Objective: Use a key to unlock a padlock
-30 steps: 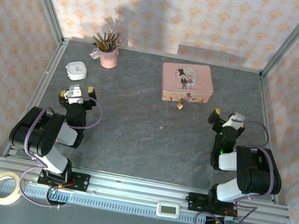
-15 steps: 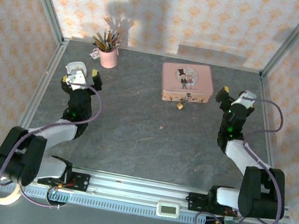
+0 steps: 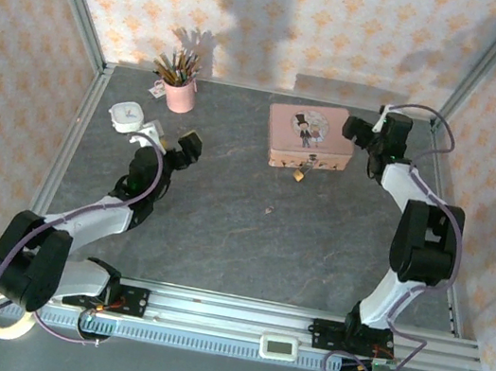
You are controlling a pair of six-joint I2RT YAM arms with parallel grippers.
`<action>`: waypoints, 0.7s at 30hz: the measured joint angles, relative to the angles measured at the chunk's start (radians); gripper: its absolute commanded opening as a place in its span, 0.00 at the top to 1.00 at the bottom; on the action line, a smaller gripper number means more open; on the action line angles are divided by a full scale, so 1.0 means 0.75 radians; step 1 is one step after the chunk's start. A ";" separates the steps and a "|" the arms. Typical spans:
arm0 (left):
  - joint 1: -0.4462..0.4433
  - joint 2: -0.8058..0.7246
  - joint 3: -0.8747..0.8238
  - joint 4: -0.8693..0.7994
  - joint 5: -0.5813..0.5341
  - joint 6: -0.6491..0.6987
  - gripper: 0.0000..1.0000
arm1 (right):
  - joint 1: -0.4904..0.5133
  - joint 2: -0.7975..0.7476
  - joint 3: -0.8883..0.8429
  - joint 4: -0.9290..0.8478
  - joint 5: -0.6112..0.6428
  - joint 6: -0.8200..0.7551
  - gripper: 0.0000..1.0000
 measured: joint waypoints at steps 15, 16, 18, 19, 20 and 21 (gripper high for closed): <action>-0.164 0.067 -0.076 0.021 0.074 -0.145 0.01 | 0.119 0.241 0.179 -0.228 -0.252 -0.203 0.35; -0.164 0.067 -0.077 0.026 0.074 -0.145 0.01 | 0.141 0.244 0.182 -0.228 -0.255 -0.208 0.37; -0.163 0.067 -0.077 0.035 0.074 -0.145 0.01 | 0.187 0.251 0.187 -0.227 -0.266 -0.213 0.40; -0.163 0.067 -0.077 0.040 0.074 -0.145 0.01 | 0.213 0.255 0.193 -0.227 -0.271 -0.218 0.42; -0.163 0.067 -0.077 0.045 0.074 -0.145 0.01 | 0.238 0.260 0.198 -0.227 -0.276 -0.223 0.42; -0.163 0.067 -0.078 0.050 0.074 -0.145 0.01 | 0.269 0.266 0.204 -0.227 -0.279 -0.226 0.42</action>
